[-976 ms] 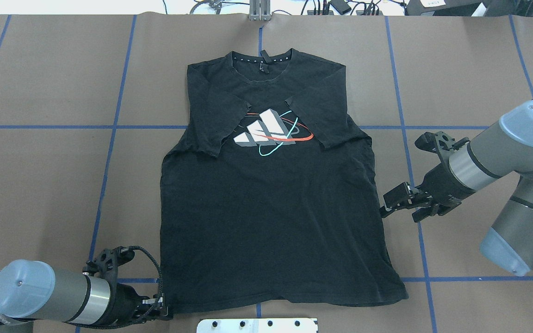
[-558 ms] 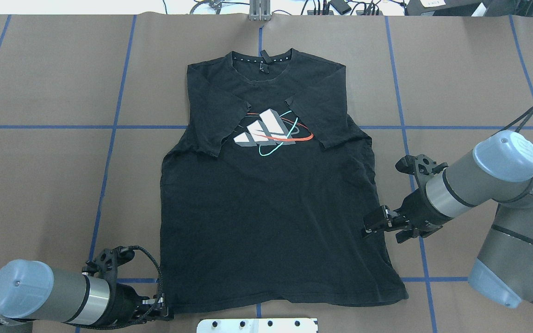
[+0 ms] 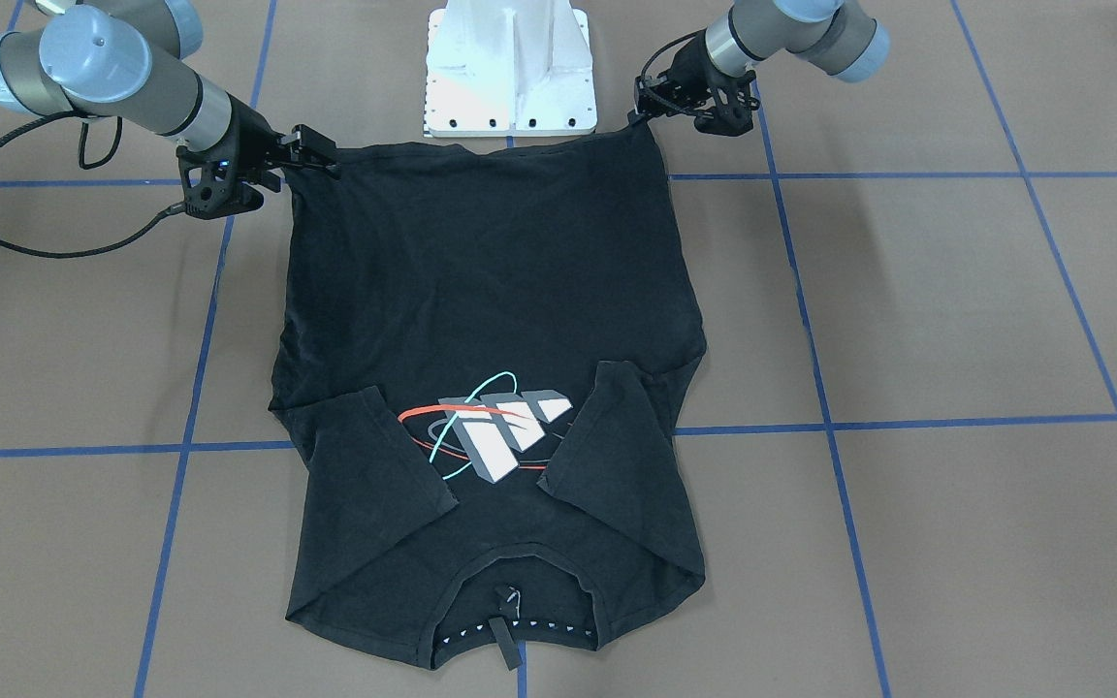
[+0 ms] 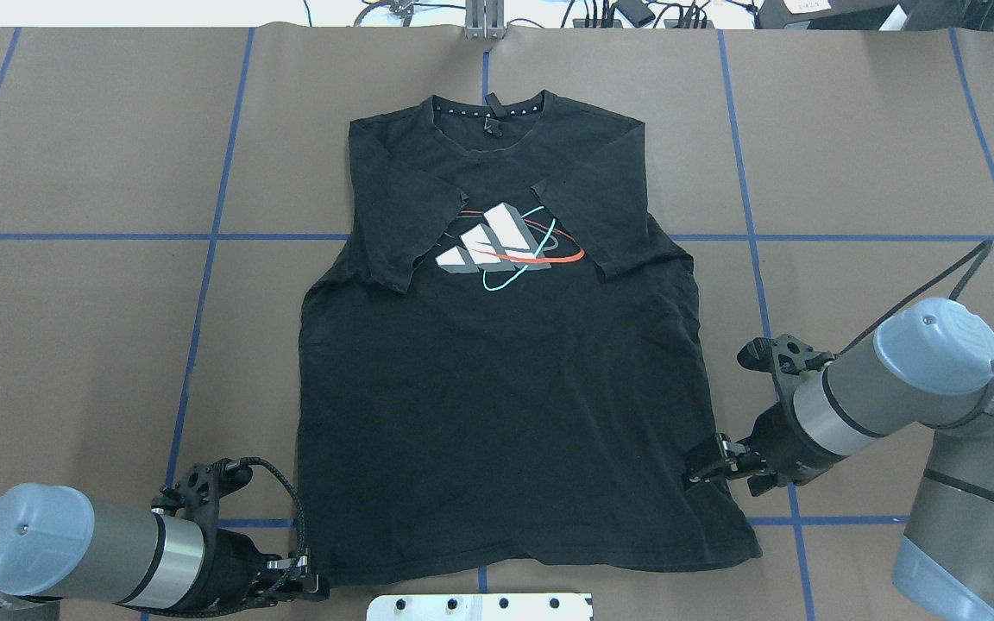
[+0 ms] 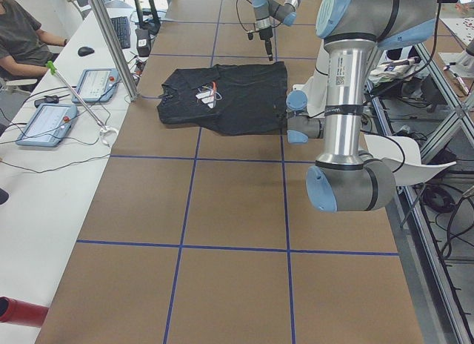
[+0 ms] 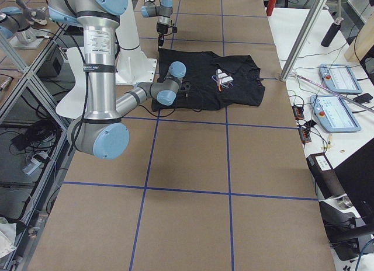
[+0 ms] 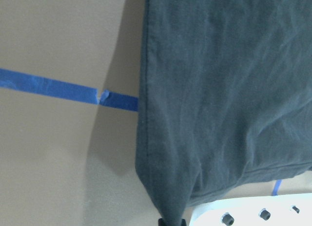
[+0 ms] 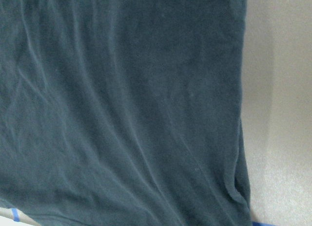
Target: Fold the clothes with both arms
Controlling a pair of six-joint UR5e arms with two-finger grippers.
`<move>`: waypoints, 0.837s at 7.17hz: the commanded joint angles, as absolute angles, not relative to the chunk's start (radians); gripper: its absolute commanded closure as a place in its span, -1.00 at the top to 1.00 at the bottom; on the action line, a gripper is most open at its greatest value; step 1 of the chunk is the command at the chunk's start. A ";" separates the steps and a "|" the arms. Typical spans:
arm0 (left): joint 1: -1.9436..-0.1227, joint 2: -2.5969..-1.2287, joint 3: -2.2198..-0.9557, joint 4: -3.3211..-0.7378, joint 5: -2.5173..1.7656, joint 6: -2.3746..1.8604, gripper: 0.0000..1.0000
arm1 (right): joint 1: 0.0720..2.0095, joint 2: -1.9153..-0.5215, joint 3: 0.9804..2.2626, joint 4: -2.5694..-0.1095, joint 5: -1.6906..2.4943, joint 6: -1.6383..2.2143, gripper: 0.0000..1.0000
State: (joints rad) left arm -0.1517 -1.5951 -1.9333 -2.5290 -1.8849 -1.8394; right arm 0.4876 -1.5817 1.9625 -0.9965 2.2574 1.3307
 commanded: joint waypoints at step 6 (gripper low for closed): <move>-0.152 -1.609 -1.947 -2.530 -1.913 -1.868 -1.00 | 0.376 -1.647 1.968 -0.999 2.175 1.330 0.96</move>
State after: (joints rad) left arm -0.1513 -1.6090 -1.9451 -2.5284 -1.9127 -1.8683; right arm 0.3981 -1.6310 1.9680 -0.9980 2.1987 1.3305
